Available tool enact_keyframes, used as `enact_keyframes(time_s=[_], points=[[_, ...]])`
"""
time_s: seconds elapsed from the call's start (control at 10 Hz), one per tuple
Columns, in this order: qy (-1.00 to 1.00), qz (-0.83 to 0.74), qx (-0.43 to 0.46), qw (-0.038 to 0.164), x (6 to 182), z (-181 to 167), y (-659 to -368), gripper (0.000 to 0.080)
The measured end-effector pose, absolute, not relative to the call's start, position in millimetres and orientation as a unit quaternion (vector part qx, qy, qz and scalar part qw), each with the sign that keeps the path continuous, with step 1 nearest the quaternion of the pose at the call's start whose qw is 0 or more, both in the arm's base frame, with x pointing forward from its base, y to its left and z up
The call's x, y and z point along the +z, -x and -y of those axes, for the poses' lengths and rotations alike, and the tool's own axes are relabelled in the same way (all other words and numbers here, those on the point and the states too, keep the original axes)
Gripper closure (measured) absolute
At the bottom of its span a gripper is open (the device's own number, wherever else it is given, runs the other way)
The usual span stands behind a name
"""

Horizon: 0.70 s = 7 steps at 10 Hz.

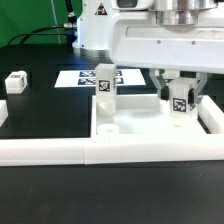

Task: Assemble square table

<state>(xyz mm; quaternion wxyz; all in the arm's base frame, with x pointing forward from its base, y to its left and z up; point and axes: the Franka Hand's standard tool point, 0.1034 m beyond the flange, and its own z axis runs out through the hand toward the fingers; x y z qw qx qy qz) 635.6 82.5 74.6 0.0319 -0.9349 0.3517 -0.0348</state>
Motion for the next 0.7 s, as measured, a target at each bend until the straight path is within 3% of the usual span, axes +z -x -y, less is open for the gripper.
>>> enact_keyframes(time_s=[0.4,0.7], points=[[0.826,-0.558,-0.02,0.071,71.6,-97.6,-633.9,0.0509],[0.735,-0.675,-0.01,0.068,71.2,-101.7,-628.7,0.0509]])
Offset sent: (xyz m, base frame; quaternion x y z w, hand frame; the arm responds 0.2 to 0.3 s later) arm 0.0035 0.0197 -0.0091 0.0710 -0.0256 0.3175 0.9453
